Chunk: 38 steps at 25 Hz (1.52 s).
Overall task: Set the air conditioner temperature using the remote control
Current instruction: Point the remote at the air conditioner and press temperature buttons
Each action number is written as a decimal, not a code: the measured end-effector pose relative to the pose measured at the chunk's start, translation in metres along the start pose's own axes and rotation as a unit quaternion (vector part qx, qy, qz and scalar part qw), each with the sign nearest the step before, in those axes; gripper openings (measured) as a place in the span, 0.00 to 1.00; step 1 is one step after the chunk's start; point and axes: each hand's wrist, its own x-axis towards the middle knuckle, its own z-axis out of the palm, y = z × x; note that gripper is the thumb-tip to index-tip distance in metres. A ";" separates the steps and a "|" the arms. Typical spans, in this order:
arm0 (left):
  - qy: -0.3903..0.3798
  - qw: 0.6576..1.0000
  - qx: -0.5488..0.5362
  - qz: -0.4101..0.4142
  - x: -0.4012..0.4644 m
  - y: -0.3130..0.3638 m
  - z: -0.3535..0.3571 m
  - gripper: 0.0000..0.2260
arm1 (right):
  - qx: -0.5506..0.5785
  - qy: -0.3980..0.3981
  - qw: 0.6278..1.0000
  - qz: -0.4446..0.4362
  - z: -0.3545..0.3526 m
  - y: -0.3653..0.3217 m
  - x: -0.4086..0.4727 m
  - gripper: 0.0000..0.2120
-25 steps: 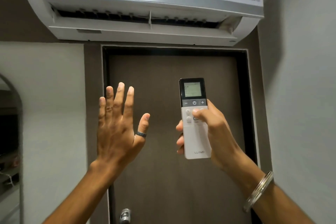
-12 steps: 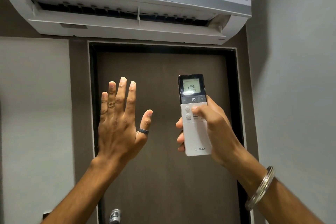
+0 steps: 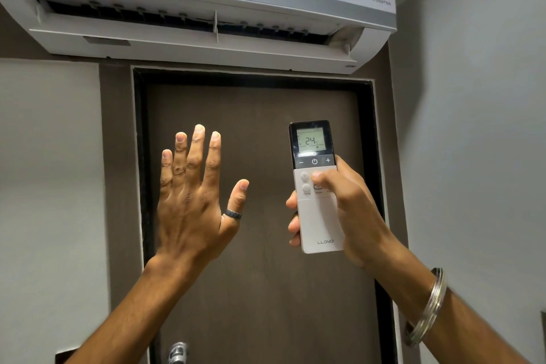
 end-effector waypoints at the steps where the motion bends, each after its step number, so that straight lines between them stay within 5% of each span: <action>1: 0.000 1.000 0.000 0.001 -0.001 0.001 0.000 0.36 | -0.003 0.002 1.000 0.000 -0.001 0.000 -0.001 0.18; 38: -0.005 1.000 -0.027 0.000 -0.008 0.019 0.002 0.36 | 0.009 0.029 0.999 -0.008 -0.014 -0.001 -0.013 0.15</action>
